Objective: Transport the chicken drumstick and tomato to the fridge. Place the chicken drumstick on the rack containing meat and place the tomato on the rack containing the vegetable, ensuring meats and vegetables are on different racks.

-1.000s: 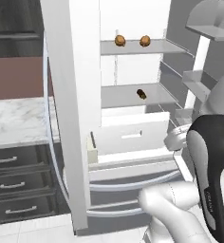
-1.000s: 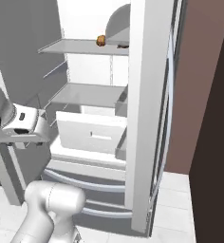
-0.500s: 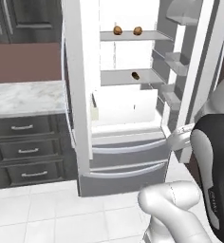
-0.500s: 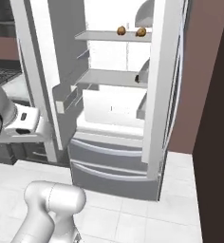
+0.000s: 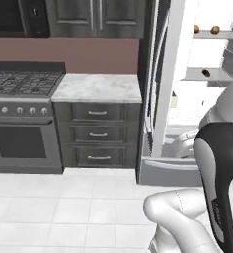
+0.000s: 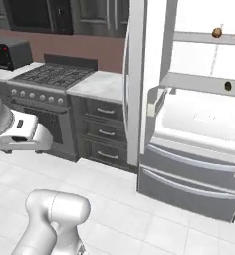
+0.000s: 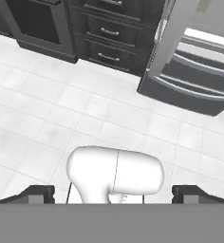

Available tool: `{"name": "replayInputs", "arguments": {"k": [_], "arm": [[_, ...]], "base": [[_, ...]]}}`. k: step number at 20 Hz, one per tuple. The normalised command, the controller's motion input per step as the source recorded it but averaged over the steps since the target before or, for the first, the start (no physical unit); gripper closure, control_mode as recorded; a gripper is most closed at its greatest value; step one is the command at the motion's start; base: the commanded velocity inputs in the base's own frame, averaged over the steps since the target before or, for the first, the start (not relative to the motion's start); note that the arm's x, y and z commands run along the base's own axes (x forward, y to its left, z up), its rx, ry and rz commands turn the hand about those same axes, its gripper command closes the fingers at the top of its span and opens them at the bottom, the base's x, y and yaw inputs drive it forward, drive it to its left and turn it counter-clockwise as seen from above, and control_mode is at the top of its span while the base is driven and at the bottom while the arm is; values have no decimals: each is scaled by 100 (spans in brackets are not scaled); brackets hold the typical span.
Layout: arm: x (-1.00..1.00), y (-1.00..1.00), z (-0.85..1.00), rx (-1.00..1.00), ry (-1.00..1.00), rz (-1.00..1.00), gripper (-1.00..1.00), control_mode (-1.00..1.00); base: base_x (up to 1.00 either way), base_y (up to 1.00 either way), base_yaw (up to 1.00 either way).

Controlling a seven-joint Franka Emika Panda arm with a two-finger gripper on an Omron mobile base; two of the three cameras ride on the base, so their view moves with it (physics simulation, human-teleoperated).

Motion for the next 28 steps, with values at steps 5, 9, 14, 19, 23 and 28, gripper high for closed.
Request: {"name": "replayInputs", "arguments": {"k": [5,9,14,19,23,28], "arm": [[0,0,0,0,0,0,-100,100],[0,0,0,0,0,0,-100,100],[0,0,0,0,0,0,-100,100],[0,0,0,0,0,0,-100,100],[0,0,0,0,0,0,-100,100],[0,0,0,0,0,0,-100,100]], "base": [[-1,46,93],[0,1,100],[13,0,100],[81,0,82],[100,-14,56],[100,-62,44]]}}
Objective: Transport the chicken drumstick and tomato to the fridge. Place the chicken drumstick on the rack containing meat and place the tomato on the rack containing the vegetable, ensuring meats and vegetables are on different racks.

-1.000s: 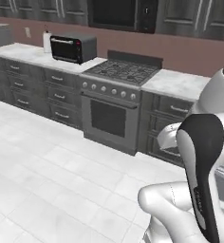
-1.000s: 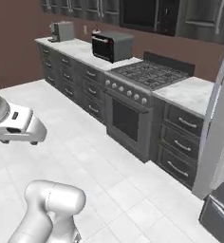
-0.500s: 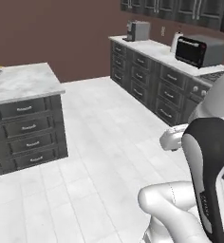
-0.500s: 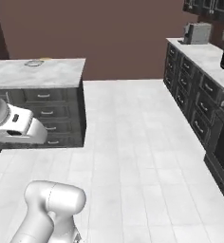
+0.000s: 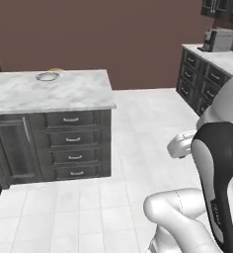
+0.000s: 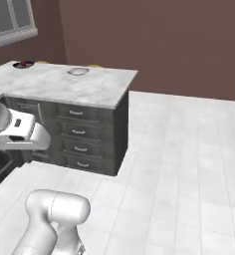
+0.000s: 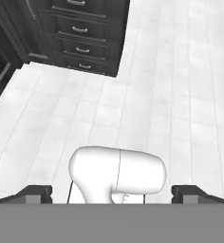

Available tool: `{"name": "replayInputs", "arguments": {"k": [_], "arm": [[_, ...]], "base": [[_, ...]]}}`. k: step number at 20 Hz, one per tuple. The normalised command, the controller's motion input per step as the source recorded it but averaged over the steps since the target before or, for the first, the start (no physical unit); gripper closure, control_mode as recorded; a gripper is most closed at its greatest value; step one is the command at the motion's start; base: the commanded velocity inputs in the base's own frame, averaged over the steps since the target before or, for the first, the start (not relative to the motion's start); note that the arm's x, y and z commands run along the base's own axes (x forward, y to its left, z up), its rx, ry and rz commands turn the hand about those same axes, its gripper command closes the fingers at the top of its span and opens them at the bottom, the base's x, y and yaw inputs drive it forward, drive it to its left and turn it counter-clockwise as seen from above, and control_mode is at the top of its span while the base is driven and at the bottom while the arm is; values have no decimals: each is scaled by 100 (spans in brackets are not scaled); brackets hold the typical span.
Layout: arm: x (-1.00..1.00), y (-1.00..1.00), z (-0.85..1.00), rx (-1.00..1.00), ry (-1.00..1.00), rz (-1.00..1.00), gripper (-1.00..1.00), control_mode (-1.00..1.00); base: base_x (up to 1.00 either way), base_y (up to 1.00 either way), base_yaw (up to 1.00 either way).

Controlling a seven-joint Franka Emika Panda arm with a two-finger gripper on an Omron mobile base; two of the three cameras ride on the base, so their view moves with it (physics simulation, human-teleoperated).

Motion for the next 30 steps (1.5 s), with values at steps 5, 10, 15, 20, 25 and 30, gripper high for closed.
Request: {"name": "replayInputs", "arguments": {"k": [5,10,15,20,25,30], "arm": [[0,0,0,0,0,0,-100,100],[0,0,0,0,0,0,-100,100],[0,0,0,0,0,0,-100,100],[0,0,0,0,0,0,-100,100],[0,0,0,0,0,0,-100,100],[0,0,0,0,0,0,-100,100]], "base": [[85,-99,46],[68,-100,22],[53,-100,6],[85,-100,14],[100,-100,19],[100,-100,26]]}}
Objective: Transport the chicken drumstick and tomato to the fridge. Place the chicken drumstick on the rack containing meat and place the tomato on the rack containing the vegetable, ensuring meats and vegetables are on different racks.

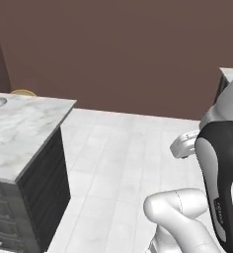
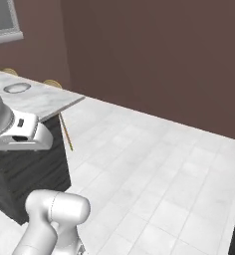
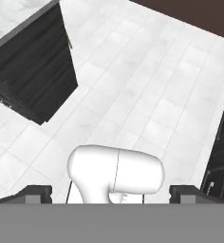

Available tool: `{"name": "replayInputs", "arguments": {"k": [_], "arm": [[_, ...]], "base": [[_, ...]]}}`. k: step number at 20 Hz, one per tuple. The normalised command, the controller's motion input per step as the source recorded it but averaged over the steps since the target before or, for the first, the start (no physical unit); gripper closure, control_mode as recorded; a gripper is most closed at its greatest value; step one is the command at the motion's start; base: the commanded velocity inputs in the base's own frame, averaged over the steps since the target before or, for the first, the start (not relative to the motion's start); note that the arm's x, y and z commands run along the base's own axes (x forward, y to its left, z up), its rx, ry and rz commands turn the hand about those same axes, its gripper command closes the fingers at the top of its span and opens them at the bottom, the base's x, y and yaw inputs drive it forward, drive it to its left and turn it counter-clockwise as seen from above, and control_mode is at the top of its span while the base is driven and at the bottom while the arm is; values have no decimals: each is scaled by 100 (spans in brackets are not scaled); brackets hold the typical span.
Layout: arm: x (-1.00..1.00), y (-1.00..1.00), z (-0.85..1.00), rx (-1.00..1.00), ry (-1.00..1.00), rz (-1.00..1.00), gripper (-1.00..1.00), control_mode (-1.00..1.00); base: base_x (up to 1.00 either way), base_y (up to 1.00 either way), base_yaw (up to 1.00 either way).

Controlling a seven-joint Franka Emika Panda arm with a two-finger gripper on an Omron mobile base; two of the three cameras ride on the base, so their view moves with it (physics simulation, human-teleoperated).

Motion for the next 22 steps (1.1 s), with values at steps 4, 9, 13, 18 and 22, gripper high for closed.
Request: {"name": "replayInputs", "arguments": {"k": [4,9,13,18,22], "arm": [[0,0,0,0,0,0,-100,100],[0,0,0,0,0,0,-100,100],[0,0,0,0,0,0,-100,100],[0,0,0,0,0,0,-100,100],[0,0,0,0,0,0,-100,100]], "base": [[100,-98,28],[100,-84,35],[100,-60,47],[100,-46,58],[100,-52,61]]}}
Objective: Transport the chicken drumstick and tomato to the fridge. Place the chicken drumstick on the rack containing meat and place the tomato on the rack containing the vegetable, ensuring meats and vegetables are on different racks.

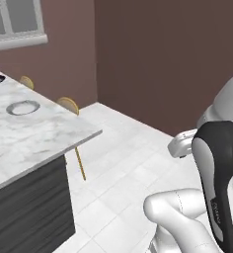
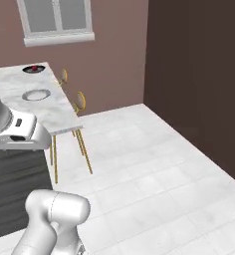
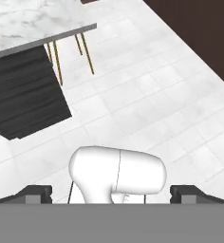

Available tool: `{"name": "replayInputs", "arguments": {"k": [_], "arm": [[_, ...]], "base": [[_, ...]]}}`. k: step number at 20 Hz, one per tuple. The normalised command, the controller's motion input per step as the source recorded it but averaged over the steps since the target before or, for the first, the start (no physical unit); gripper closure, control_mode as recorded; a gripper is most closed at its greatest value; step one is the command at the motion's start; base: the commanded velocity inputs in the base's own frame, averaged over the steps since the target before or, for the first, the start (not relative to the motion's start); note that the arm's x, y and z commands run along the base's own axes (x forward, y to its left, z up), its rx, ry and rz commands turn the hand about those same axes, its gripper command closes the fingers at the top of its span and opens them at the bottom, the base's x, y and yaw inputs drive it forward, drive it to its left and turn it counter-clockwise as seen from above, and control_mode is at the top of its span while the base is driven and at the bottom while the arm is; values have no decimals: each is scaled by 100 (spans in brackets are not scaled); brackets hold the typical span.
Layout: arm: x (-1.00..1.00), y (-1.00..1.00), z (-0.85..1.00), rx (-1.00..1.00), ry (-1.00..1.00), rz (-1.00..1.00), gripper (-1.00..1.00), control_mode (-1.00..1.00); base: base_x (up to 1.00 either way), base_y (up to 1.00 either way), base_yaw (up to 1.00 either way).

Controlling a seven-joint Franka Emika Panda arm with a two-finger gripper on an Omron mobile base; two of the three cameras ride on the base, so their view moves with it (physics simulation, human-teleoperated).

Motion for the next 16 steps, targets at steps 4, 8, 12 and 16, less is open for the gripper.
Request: {"name": "replayInputs", "arguments": {"k": [4,8,12,16], "arm": [[0,0,0,0,0,0,-100,100],[0,0,0,0,0,0,-100,100],[0,0,0,0,0,0,-100,100],[0,0,0,0,0,0,-100,100]], "base": [[100,-78,50],[100,-74,51],[100,-73,57],[95,-95,56]]}}
